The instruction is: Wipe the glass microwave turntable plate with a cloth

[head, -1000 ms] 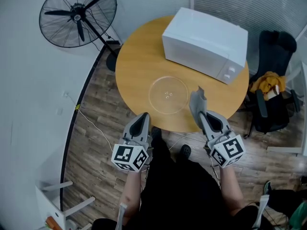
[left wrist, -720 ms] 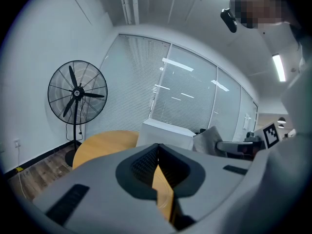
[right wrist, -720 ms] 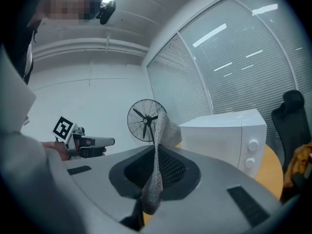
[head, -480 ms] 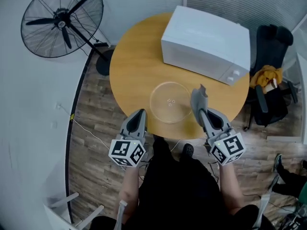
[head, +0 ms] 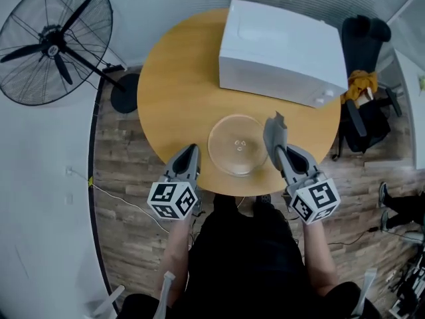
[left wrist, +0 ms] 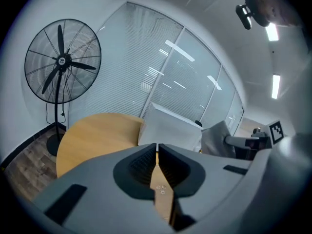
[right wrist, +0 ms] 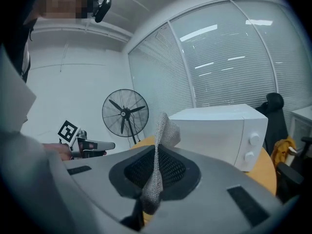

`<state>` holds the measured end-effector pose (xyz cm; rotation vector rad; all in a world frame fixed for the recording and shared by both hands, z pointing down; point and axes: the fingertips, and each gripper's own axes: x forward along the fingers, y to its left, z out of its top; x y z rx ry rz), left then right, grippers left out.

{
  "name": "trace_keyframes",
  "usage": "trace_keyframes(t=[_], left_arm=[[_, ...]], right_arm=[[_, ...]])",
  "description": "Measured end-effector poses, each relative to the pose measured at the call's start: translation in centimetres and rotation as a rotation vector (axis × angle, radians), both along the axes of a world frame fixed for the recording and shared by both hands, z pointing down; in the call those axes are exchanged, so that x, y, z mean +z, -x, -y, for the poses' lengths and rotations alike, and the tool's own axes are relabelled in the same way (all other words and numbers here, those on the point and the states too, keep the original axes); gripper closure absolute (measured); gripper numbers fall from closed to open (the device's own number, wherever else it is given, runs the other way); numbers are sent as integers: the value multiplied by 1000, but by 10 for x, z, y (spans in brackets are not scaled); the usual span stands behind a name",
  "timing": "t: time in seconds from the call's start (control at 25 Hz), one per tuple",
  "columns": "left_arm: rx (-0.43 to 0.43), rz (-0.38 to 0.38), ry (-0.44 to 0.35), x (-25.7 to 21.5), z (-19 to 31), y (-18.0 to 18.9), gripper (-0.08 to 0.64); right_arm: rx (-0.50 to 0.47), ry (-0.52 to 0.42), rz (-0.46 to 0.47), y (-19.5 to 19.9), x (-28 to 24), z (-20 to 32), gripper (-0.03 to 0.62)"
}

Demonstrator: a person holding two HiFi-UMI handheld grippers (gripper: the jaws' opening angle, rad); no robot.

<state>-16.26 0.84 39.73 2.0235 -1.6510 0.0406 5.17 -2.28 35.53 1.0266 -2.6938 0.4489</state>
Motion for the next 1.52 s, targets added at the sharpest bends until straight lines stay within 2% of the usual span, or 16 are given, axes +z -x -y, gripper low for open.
trace_keyframes(t=[0.24,0.44,0.6,0.72,0.88,1.08,1.32,1.52], left_arm=[[108,-25,82,37,12,10,543],[157,-104,171,76,15,5,520],[127,-242,277,123,13,2,503],[112,-283,352,156,10,1,494],[93,-345,417,185,5,1,486],[113,-377,478,206,0,-3,479],[110,-433,532,224,-3,-9,426],[102,-478,551,231,-4,-12,426]], right_arm=[[88,37,-34,16,18,0,572],[106,67,-71,21,35,-3,572],[136,88,-66,19,51,7,571],[146,111,-67,21,67,18,571],[110,138,-114,30,89,28,572],[76,167,-193,39,121,40,571],[68,205,-226,45,151,52,572],[48,230,-240,52,171,58,572]])
